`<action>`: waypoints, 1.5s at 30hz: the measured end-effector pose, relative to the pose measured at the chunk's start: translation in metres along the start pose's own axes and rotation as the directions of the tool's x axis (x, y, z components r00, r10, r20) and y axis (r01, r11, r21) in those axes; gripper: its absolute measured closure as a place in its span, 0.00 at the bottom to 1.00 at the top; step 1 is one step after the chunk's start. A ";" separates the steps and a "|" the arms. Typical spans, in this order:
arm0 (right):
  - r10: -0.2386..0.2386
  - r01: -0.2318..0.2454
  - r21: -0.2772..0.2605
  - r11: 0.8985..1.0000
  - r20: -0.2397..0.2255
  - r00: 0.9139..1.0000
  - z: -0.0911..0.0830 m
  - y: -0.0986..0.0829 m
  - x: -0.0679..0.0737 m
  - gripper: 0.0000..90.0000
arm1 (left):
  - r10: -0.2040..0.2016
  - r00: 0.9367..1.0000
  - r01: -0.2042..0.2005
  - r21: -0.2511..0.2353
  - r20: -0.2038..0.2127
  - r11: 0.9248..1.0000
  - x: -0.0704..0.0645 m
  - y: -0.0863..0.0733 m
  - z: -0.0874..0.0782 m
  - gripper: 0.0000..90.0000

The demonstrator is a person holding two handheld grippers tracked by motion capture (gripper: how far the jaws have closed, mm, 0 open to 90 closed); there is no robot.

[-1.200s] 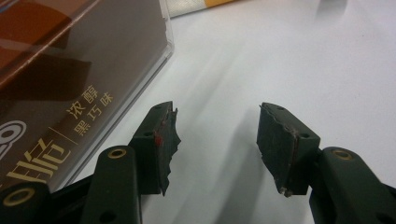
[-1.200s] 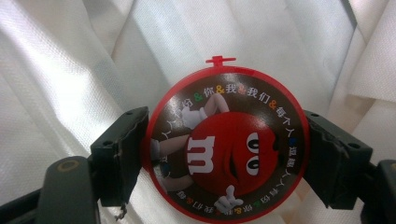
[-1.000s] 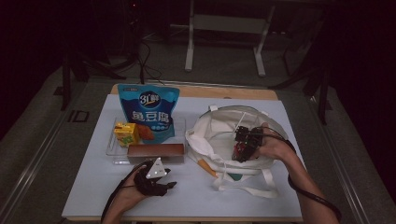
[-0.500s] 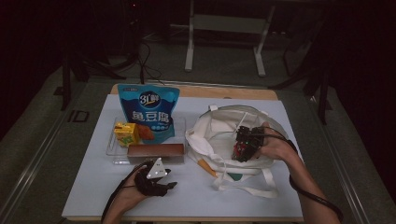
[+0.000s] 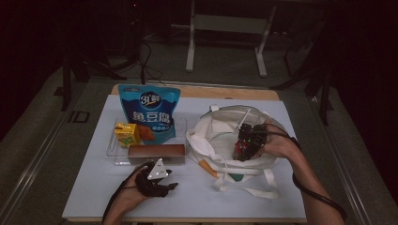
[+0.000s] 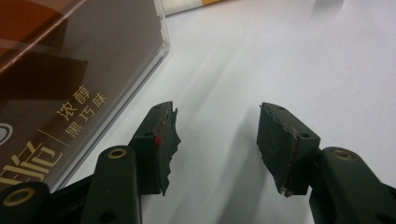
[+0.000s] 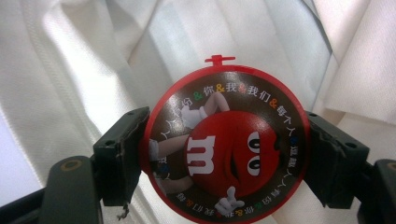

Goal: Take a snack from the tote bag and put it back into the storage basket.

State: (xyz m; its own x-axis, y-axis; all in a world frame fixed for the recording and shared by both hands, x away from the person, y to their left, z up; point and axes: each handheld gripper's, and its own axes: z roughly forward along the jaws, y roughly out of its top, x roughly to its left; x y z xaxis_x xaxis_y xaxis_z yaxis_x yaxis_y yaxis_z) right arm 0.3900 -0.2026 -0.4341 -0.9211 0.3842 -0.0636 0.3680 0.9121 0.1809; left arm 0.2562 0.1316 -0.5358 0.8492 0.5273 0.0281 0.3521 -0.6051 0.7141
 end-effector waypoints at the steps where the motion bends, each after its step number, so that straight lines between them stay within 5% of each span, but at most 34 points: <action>1: 0.000 0.000 0.001 1.000 0.001 1.000 -0.001 0.000 0.001 0.26 | 0.001 1.000 -0.001 0.001 0.000 1.000 0.000 0.000 0.000 0.52; 23: -0.061 0.062 -0.070 0.996 0.018 0.998 -0.034 0.016 0.007 0.26 | 0.006 1.000 -0.006 0.006 0.002 1.000 0.000 0.000 0.001 0.52; 45: -0.133 0.134 -0.090 0.987 0.008 0.991 -0.047 0.038 0.017 0.27 | 0.008 1.000 -0.008 0.006 0.005 1.000 -0.001 0.000 0.001 0.52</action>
State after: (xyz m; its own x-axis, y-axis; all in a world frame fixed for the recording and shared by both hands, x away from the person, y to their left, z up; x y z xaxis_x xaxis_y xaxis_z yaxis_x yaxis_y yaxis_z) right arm 0.3820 -0.1678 -0.3823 -0.9609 0.2602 -0.0947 0.2286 0.9385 0.2588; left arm 0.2559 0.1308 -0.5363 0.8540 0.5195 0.0299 0.3478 -0.6126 0.7098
